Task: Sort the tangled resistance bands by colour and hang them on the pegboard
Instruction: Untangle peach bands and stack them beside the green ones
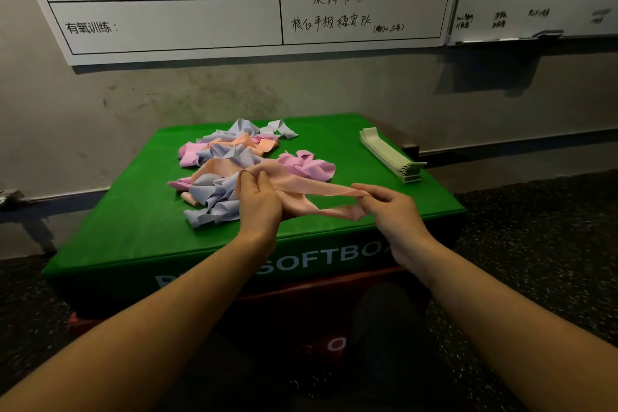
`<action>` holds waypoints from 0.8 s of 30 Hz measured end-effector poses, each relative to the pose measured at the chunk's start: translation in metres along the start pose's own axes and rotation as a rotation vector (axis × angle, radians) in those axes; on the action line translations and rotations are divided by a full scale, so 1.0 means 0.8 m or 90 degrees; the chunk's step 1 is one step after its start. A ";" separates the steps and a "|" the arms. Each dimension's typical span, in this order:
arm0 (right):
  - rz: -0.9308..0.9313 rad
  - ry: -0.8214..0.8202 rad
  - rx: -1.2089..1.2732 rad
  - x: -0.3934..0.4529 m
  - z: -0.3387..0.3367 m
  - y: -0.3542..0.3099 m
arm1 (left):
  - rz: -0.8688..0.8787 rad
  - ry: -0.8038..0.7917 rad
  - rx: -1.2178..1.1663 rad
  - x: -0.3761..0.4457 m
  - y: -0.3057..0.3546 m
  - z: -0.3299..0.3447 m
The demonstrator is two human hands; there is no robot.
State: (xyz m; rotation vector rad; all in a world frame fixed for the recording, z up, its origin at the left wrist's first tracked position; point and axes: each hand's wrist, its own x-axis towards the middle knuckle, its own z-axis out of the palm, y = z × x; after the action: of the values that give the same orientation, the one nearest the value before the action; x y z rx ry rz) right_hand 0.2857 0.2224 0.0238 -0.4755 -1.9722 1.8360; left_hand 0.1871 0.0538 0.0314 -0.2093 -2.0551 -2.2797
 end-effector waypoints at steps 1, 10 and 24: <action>-0.011 0.019 -0.001 0.000 -0.001 0.000 | 0.007 0.003 0.019 -0.001 -0.001 -0.001; -0.069 0.042 -0.289 0.003 -0.004 0.008 | 0.157 -0.026 0.120 -0.011 -0.002 0.004; 0.150 -0.345 0.270 -0.006 -0.019 -0.005 | -0.060 0.004 -0.008 0.001 -0.011 -0.003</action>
State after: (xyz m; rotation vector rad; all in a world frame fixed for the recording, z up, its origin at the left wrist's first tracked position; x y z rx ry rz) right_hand 0.2982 0.2329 0.0280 -0.0787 -1.7969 2.6708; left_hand 0.1847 0.0527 0.0230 -0.1085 -2.0907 -2.3445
